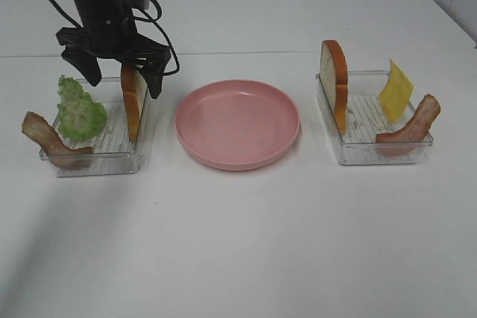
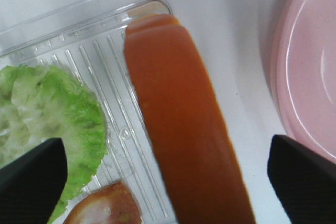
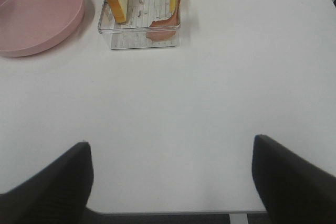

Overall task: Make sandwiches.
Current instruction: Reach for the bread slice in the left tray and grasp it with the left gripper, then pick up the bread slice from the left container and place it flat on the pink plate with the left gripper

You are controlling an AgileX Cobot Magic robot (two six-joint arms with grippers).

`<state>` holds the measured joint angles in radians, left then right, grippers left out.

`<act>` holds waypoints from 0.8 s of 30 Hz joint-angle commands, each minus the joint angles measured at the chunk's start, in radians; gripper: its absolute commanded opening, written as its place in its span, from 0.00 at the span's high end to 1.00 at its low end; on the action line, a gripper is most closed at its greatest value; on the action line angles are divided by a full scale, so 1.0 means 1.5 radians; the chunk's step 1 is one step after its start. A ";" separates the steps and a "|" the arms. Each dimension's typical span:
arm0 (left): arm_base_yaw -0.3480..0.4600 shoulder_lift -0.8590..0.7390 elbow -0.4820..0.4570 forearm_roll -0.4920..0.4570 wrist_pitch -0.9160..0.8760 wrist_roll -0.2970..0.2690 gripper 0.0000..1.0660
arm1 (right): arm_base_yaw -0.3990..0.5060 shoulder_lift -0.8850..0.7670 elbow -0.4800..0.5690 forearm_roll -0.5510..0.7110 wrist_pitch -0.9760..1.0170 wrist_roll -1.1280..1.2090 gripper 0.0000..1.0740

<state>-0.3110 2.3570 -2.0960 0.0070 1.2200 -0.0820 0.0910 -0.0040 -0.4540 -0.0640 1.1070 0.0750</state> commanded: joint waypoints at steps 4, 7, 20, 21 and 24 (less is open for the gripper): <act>-0.001 0.000 -0.003 0.024 0.057 0.008 0.72 | 0.001 -0.021 0.003 0.003 -0.005 -0.005 0.26; -0.001 0.000 -0.003 0.038 0.056 -0.011 0.90 | 0.001 -0.021 0.003 0.003 -0.005 -0.005 0.26; -0.001 0.000 -0.003 0.025 0.055 -0.111 0.90 | 0.001 -0.021 0.003 0.003 -0.005 -0.005 0.26; -0.001 0.000 -0.003 0.025 0.055 -0.111 0.90 | 0.001 -0.021 0.003 0.003 -0.005 -0.005 0.26; -0.001 0.000 -0.003 -0.005 0.053 -0.087 0.90 | 0.001 -0.021 0.003 0.003 -0.005 -0.005 0.26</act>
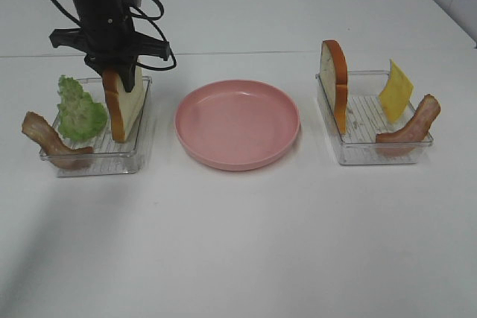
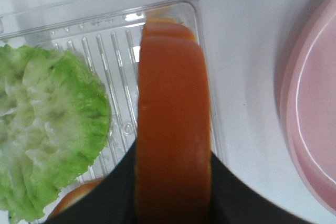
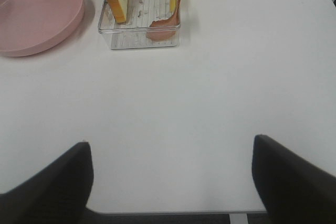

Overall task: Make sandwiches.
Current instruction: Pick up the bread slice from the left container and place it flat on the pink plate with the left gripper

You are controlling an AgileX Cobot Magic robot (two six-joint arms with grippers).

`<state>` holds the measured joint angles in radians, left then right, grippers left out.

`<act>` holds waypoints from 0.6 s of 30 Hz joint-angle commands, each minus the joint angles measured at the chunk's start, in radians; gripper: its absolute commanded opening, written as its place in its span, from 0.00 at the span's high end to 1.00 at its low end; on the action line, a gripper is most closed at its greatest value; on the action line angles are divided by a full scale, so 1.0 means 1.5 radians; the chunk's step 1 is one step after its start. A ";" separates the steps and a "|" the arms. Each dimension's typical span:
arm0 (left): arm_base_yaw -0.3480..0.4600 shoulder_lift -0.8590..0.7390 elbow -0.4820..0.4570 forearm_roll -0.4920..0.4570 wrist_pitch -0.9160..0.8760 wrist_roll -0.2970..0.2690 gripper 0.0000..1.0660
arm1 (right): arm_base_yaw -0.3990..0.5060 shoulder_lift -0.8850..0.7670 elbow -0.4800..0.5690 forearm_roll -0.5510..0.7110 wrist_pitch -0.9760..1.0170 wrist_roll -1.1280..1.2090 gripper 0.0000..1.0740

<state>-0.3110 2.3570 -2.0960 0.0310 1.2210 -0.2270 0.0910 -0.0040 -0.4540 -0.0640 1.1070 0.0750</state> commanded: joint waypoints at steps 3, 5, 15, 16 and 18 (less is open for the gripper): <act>-0.001 0.000 -0.003 -0.021 0.049 0.010 0.92 | 0.001 -0.021 0.003 0.003 -0.005 -0.005 0.26; -0.001 -0.005 -0.003 -0.021 0.055 0.009 0.96 | 0.001 -0.021 0.003 0.003 -0.005 -0.005 0.26; -0.001 -0.125 -0.003 -0.039 0.063 0.005 1.00 | 0.001 -0.021 0.003 0.003 -0.005 -0.005 0.26; -0.001 -0.151 -0.003 -0.067 0.053 0.005 1.00 | 0.001 -0.021 0.003 0.003 -0.005 -0.005 0.26; -0.001 -0.161 -0.003 -0.087 0.043 0.007 1.00 | 0.001 -0.021 0.003 0.003 -0.005 -0.005 0.26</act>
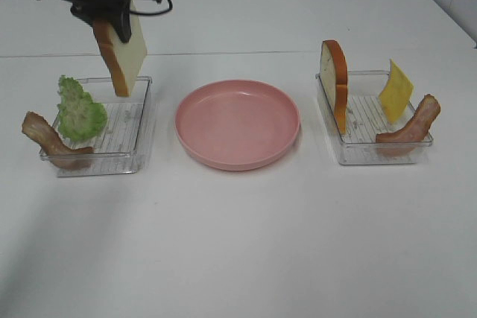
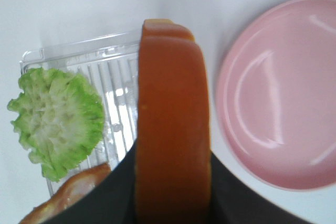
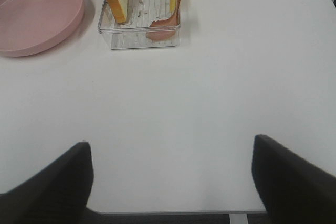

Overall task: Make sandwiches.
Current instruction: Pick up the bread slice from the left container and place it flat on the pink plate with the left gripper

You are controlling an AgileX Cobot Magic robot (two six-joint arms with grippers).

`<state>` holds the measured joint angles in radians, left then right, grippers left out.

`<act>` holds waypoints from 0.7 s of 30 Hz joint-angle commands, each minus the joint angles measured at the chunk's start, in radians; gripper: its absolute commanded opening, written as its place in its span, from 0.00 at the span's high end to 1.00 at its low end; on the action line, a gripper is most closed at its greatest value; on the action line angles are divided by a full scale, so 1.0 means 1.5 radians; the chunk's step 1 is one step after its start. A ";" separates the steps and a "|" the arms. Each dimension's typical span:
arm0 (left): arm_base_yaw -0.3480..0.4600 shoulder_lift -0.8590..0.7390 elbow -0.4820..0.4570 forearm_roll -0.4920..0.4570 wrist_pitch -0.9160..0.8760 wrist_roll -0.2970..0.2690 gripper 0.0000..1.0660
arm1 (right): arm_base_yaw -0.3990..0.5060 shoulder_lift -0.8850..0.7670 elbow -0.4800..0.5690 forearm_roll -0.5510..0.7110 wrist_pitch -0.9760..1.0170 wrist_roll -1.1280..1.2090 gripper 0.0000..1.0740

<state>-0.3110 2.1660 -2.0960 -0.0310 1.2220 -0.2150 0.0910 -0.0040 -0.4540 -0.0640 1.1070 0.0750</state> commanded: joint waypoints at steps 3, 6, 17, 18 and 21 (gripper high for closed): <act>-0.001 -0.041 -0.003 -0.132 0.002 0.012 1.00 | 0.001 -0.021 0.003 0.003 -0.005 -0.005 0.26; -0.004 -0.019 0.002 -0.233 -0.035 0.025 1.00 | 0.001 -0.021 0.003 0.003 -0.005 -0.005 0.26; -0.056 0.087 0.002 -0.378 -0.125 0.071 1.00 | 0.001 -0.021 0.003 0.003 -0.005 -0.005 0.26; -0.059 0.094 0.002 -0.387 -0.136 0.075 1.00 | 0.001 -0.021 0.003 0.003 -0.005 -0.005 0.26; -0.067 0.109 0.002 -0.402 -0.157 0.077 1.00 | 0.001 -0.021 0.003 0.003 -0.005 -0.005 0.26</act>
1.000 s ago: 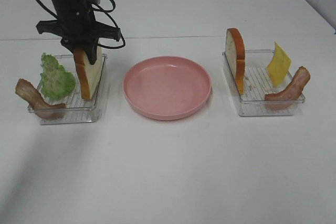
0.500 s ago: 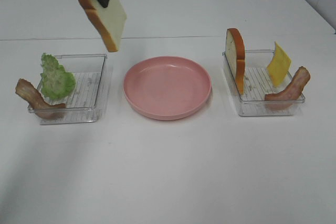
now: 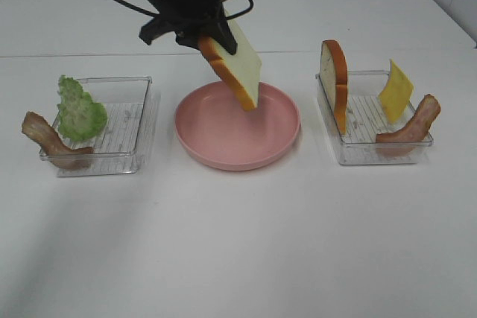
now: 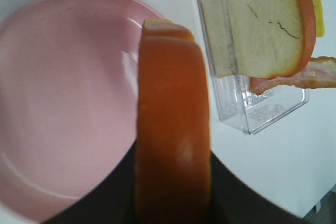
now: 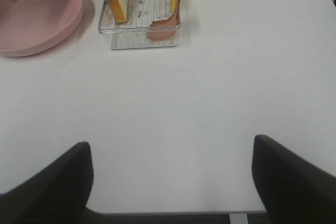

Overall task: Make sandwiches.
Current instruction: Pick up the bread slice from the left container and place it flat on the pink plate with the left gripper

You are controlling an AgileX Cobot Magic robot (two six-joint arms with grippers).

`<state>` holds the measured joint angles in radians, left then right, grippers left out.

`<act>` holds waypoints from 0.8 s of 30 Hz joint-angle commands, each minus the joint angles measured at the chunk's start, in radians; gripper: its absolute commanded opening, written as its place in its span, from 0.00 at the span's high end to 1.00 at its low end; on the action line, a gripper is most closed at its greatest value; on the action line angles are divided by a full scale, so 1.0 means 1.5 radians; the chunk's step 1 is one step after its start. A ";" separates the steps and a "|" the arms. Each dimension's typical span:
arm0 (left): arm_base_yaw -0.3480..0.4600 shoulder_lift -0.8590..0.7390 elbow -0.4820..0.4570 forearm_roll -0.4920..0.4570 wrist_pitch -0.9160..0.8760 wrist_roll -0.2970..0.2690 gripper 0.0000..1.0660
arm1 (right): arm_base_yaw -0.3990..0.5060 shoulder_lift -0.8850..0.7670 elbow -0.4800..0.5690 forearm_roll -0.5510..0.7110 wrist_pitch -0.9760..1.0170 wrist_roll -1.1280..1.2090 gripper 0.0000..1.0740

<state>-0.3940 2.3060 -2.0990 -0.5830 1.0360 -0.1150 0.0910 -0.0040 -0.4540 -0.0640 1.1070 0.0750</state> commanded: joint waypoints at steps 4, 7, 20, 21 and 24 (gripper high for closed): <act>-0.020 0.041 0.005 -0.051 -0.067 0.010 1.00 | 0.001 -0.020 0.003 0.003 -0.005 -0.005 0.26; -0.025 0.055 0.005 -0.052 -0.073 -0.001 1.00 | 0.001 -0.020 0.003 0.003 -0.005 -0.005 0.26; -0.043 0.101 0.005 -0.041 -0.083 -0.039 1.00 | 0.001 -0.019 0.003 0.003 -0.005 -0.007 0.26; -0.043 0.101 0.005 -0.041 -0.083 -0.039 1.00 | 0.001 -0.019 0.003 0.003 -0.005 -0.007 0.26; -0.043 0.113 0.005 -0.039 -0.077 -0.047 1.00 | 0.001 -0.019 0.003 0.003 -0.005 -0.007 0.26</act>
<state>-0.4530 2.4630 -2.0950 -0.6410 0.9160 -0.1660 0.0910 -0.0040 -0.4540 -0.0640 1.1070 0.0750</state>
